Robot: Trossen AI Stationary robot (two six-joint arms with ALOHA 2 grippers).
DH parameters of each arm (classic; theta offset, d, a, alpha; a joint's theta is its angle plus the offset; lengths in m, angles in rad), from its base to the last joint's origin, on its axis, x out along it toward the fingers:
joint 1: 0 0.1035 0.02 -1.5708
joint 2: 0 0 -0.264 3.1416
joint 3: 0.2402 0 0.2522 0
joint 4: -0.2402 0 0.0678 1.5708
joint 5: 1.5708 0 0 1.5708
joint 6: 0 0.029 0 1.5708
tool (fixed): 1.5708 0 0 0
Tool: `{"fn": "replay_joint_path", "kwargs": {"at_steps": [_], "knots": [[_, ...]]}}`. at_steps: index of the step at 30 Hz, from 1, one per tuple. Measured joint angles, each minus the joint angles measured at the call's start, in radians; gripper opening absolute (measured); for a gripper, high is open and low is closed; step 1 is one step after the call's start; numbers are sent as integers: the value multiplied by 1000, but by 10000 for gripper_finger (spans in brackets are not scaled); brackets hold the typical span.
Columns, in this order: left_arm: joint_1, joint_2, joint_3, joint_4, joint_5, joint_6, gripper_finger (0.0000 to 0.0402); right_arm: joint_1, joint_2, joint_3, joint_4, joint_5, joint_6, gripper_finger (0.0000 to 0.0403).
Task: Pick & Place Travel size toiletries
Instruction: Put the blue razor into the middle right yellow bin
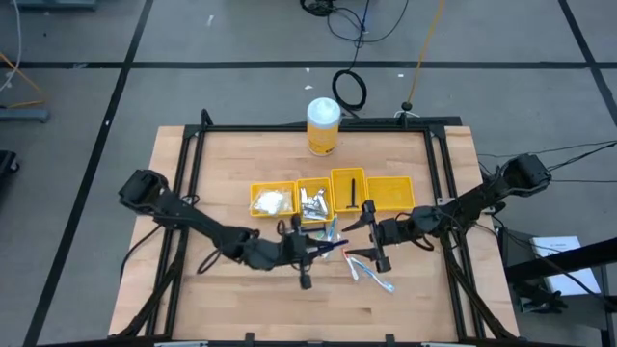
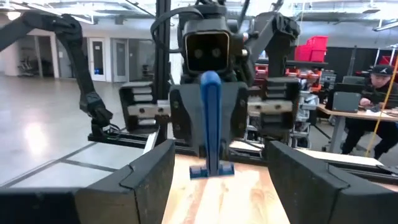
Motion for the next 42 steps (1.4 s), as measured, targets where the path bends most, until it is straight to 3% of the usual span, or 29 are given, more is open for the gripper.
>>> {"fn": "replay_joint_path", "kwargs": {"at_steps": [6,13,17,25,34,39,42], "knots": [[62,55,0,98,123,-8,6,-1,0,0,1,1,0,242],[82,75,0,136,154,-8,5,-1,0,0,1,1,0,225],[79,74,0,141,154,-8,14,-1,0,0,1,1,0,176],[79,74,0,141,155,-17,11,-1,0,0,10,-1,-31,22],[76,74,1,138,153,-117,71,-2,0,0,-11,2,-43,23],[39,58,57,141,127,-40,146,-33,-1,0,-89,10,-37,23],[12,50,115,91,93,18,194,-56,0,-1,-172,86,-22,23]]}}
